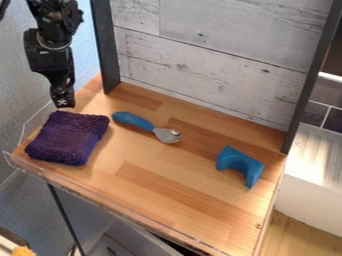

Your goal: MOVE THE BLUE OBJECT TO THE LEFT

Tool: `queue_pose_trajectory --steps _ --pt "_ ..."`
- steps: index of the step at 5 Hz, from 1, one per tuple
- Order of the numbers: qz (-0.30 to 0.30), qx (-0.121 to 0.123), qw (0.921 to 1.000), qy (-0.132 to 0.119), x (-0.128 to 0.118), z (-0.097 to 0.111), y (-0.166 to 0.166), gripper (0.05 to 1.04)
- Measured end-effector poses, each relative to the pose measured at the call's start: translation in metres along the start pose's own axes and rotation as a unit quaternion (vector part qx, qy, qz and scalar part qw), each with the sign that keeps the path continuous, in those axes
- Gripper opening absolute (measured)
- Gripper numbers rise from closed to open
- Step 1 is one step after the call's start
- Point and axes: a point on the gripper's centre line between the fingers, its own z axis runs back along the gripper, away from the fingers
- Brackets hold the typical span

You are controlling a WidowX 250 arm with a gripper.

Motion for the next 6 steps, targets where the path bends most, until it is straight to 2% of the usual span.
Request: queue_pose_trajectory --steps 1,2,3,4,5,6 --pt "-0.001 0.014 0.9999 -0.003 -0.002 -0.008 0.007 0.999" --pt "-0.012 -0.004 0.9999 -0.004 -0.015 -0.005 0.005 0.999" --pt "-0.026 -0.005 0.9996 0.010 -0.035 -0.001 0.010 0.999" --pt "-0.055 -0.002 0.9977 0.040 -0.059 0.005 0.016 0.999" --pt "-0.100 0.013 0.9921 0.075 -0.088 0.012 0.030 0.999" --pt "-0.136 0.018 0.9838 0.116 -0.121 0.024 0.037 0.999"
